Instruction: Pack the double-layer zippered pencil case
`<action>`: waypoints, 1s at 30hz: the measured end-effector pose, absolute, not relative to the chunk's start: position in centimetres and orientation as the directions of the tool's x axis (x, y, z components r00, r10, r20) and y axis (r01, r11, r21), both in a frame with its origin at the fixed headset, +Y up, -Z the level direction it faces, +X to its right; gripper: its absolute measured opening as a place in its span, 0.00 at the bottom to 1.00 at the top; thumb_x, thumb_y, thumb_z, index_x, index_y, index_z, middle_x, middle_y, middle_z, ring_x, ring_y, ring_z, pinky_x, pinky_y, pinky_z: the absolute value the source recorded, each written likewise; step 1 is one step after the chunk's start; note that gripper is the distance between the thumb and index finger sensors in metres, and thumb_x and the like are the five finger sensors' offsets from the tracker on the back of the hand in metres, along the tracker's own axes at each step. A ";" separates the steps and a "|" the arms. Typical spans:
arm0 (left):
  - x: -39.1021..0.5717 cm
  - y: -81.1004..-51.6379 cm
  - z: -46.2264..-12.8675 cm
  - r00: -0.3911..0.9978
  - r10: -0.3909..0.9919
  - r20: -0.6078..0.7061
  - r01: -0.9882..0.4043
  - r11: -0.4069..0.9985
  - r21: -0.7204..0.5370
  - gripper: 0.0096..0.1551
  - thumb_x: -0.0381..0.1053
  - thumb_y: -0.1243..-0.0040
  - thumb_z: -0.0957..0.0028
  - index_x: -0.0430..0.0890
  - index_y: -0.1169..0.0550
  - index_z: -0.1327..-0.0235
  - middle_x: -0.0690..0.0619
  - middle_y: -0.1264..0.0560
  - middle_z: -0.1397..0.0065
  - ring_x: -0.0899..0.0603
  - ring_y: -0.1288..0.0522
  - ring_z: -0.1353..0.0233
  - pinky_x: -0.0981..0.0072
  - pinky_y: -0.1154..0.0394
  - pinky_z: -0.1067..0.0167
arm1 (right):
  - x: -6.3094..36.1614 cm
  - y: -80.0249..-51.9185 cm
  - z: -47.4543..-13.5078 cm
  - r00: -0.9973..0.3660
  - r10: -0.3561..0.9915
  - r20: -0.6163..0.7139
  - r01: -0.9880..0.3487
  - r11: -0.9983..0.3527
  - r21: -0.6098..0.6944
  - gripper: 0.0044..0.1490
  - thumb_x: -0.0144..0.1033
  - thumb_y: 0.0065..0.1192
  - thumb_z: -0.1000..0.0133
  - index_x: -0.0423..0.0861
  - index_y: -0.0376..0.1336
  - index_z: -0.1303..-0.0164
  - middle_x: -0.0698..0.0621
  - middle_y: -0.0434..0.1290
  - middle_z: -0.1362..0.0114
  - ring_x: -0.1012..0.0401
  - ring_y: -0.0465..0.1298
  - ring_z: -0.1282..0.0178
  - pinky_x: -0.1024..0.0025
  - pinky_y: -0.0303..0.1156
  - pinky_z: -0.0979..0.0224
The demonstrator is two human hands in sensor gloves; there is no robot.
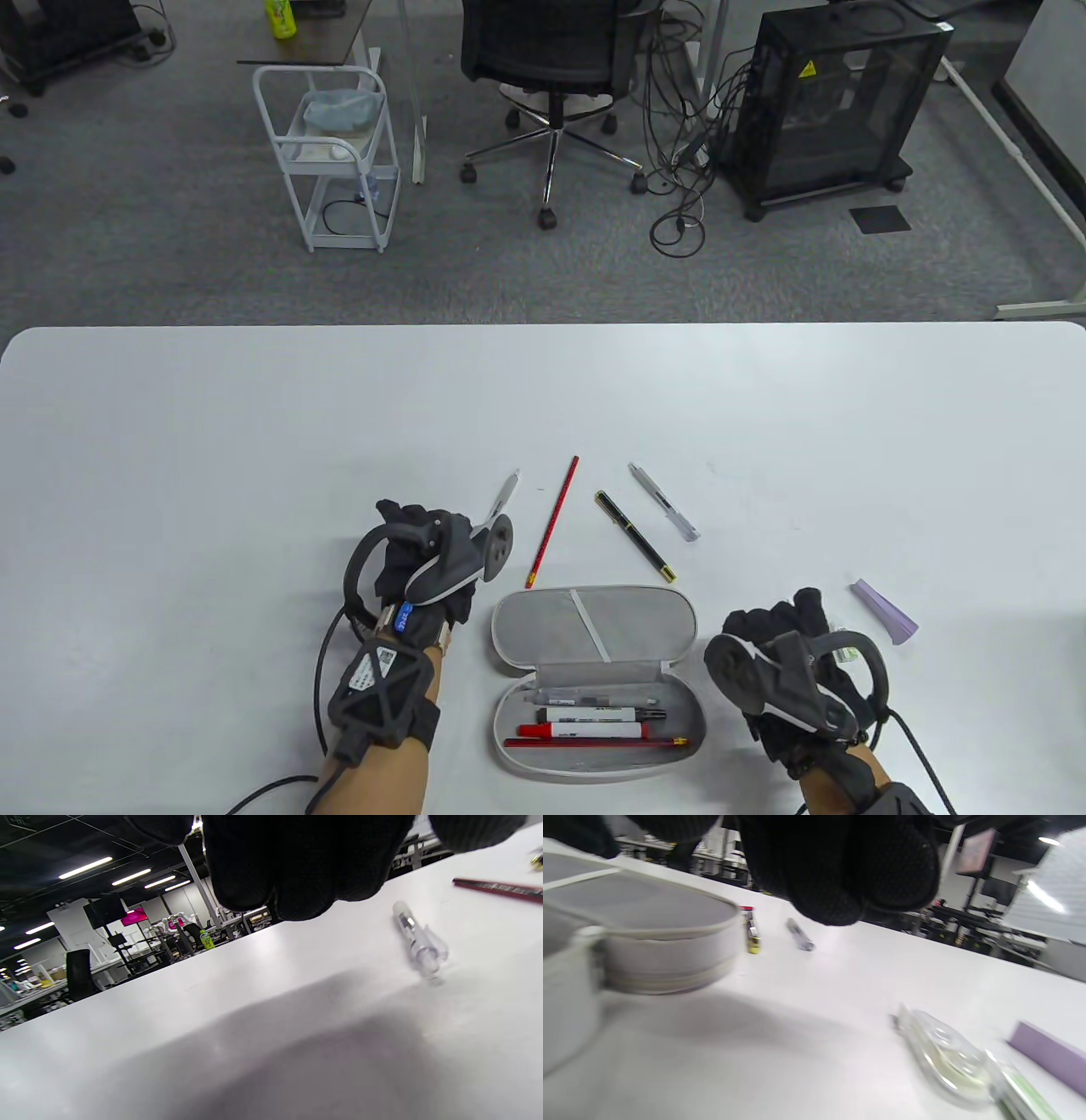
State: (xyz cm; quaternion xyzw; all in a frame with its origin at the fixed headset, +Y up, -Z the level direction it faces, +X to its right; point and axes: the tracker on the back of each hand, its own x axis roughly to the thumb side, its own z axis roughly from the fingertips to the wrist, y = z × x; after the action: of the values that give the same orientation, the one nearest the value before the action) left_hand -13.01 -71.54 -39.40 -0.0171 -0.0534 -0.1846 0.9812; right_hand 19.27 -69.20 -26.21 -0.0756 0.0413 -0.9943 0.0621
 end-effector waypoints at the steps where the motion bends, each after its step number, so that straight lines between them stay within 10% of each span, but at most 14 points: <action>1: -12.8 -71.8 -39.8 0.923 -0.370 0.104 0.374 0.927 -0.027 0.33 0.71 0.50 0.51 0.55 0.21 0.40 0.53 0.20 0.32 0.37 0.23 0.28 0.37 0.37 0.27 | 19.9 -69.3 -26.5 -0.985 -0.114 0.129 0.104 -0.991 -0.082 0.37 0.61 0.55 0.49 0.46 0.70 0.40 0.51 0.82 0.45 0.50 0.78 0.40 0.44 0.57 0.24; 24: -11.6 -74.9 -43.8 0.956 -0.274 -0.103 0.234 0.926 -0.296 0.26 0.63 0.45 0.52 0.50 0.24 0.48 0.52 0.21 0.41 0.37 0.22 0.37 0.38 0.36 0.28 | 26.9 -70.7 -28.7 -0.990 0.129 -0.062 -0.129 -0.992 0.010 0.39 0.61 0.55 0.48 0.45 0.68 0.37 0.49 0.80 0.40 0.48 0.76 0.37 0.42 0.55 0.23; 30: -11.9 -72.1 -40.8 0.965 -0.226 0.131 0.216 0.972 0.087 0.25 0.65 0.42 0.53 0.53 0.23 0.49 0.55 0.21 0.40 0.40 0.20 0.36 0.39 0.35 0.29 | 27.3 -71.3 -29.3 -0.987 0.147 -0.072 -0.149 -0.989 0.023 0.39 0.61 0.55 0.48 0.45 0.68 0.36 0.49 0.80 0.40 0.48 0.76 0.37 0.42 0.55 0.23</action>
State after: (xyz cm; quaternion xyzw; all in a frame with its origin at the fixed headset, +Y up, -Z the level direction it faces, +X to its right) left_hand -11.86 -72.13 -40.83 0.0362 -0.0704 -0.1117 0.9906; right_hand 27.30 -71.35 -29.26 0.0350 -0.0142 -0.9965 -0.0743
